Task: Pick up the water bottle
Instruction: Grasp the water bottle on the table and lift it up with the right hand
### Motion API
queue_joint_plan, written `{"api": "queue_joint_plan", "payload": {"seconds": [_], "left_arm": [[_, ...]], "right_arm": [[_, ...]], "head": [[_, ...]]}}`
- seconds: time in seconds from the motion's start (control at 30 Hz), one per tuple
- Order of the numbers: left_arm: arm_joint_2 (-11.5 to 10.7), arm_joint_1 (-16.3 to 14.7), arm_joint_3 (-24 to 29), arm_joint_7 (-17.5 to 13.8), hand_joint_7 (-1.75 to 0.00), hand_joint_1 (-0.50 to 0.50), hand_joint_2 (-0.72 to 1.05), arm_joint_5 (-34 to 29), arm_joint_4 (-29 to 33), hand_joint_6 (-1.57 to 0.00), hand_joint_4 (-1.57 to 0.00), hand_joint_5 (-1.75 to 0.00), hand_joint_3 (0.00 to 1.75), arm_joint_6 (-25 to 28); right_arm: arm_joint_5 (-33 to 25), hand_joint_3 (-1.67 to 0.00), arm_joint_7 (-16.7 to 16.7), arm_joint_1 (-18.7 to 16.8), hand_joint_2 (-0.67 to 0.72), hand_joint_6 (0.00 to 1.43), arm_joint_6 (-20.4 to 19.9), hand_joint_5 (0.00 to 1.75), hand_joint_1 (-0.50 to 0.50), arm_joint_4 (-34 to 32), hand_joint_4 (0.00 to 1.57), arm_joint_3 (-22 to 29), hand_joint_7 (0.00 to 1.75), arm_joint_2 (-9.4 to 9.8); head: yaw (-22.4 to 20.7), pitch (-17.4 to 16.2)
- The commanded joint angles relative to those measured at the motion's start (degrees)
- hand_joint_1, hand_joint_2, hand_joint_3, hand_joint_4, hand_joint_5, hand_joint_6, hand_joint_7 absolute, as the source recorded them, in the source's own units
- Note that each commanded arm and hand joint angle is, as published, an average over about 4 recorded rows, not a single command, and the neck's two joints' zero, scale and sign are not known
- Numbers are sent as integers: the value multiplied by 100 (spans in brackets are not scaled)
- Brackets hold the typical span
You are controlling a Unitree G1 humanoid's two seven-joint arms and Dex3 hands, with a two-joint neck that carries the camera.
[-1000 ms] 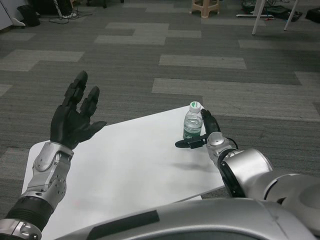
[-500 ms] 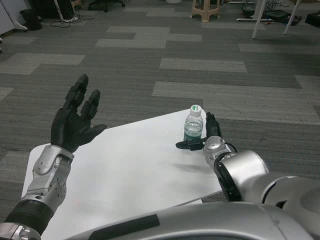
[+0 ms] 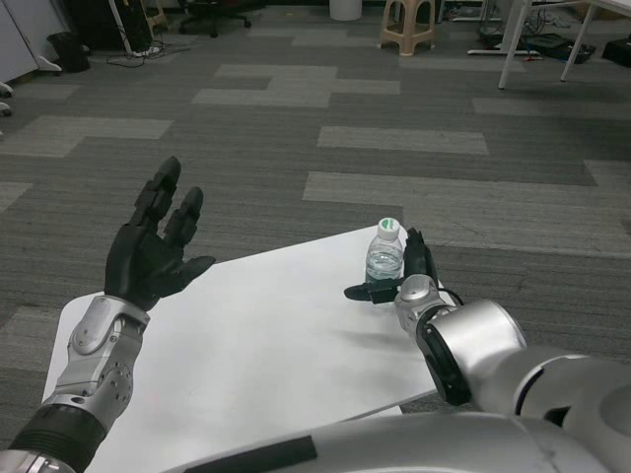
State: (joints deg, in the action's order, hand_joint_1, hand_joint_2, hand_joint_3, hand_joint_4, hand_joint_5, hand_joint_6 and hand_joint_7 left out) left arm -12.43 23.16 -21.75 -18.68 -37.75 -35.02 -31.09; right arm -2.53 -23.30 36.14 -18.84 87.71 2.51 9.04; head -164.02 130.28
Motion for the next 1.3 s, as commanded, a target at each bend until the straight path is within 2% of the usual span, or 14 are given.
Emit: {"api": "queue_joint_plan", "payload": {"seconds": [0.03, 0.2, 0.33, 0.4, 0.47, 0.5, 0.53, 0.67, 0.77, 0.83, 1.03, 1.1, 1.17, 1.3], "left_arm": [[-49, -4, -13, 5, 0, -30, 60, -21, 48, 0, 0, 0, 9, 6], [-49, -4, -13, 5, 0, -30, 60, -21, 48, 0, 0, 0, 9, 6], [-41, -9, -13, 5, 0, -30, 60, -21, 52, 0, 0, 0, 9, 6], [-41, -17, -13, 5, 0, -30, 60, -21, 48, 0, 0, 0, 9, 6], [-41, -20, -13, 5, 0, -30, 60, -26, 48, 0, 0, 0, 9, 6], [-41, -17, -13, 5, 0, -30, 60, -28, 48, 0, 0, 0, 9, 6], [-41, -15, -13, 5, 0, -30, 60, -30, 48, 0, 0, 0, 9, 6], [-41, -20, -13, 5, 0, -30, 60, -30, 48, 0, 0, 0, 9, 6], [-41, -22, -13, 5, 0, -30, 60, -30, 48, 0, 0, 0, 9, 6], [-41, -22, -13, 5, 0, -30, 60, -30, 50, 0, 0, 0, 9, 6], [-41, -22, -6, 5, 0, -30, 60, -30, 56, 0, 0, 0, 9, 6], [-41, -22, -4, 5, 0, -30, 60, -30, 56, 0, 0, 0, 9, 6], [-38, -22, -4, 5, 0, -30, 60, -30, 56, 0, 0, 0, 9, 6], [-32, -22, -4, 5, 0, -30, 60, -30, 54, 0, 0, 0, 9, 6]], "right_arm": [[99, -16, -74, 170, 9, 0, 98, 0, -39, 7, 0, -12, 7, -16], [121, -16, -87, 170, 9, 0, 100, 0, -42, 0, 0, -40, 7, -16], [130, -20, -105, 175, -7, 0, 100, 0, -42, -9, 0, -89, 7, -7], [134, -50, -122, 175, -24, 0, 100, 0, -42, -18, 1, -141, 7, -3], [139, -95, -142, 188, -45, 0, 100, 5, -44, -33, 15, -240, 10, 2], [139, -107, -149, 199, -49, 0, 100, 7, -45, -50, 21, -328, 12, 4], [139, -121, -155, 210, -53, 7, 100, 15, -46, -68, 34, -416, 23, 6], [139, -153, -160, 225, -54, 98, 100, 70, -46, -132, 86, -658, 119, 13], [139, -159, -171, 227, -54, 136, 105, 114, -46, -189, 117, -864, 152, 24], [137, -159, -175, 227, -54, 141, 111, 138, -46, -222, 130, -985, 159, 30], [130, -159, -153, 227, -54, 140, 149, 162, -46, -270, 150, -1075, 161, 57], [130, -159, -149, 225, -54, 140, 153, 167, -46, -272, 146, -1084, 157, 61], [128, -159, -149, 218, -54, 140, 155, 160, -46, -272, 134, -1084, 150, 65], [119, -159, -133, 186, -54, 138, 162, 145, -46, -272, 139, -1077, 133, 74]], "head": [[-3, 6], [-8, 20], [-18, 35], [-10, 34], [-13, 38], [-13, 39], [-16, 38], [-16, 32], [-23, 40], [-31, 49], [-32, 64], [-32, 63], [-33, 61], [-36, 45]]}}
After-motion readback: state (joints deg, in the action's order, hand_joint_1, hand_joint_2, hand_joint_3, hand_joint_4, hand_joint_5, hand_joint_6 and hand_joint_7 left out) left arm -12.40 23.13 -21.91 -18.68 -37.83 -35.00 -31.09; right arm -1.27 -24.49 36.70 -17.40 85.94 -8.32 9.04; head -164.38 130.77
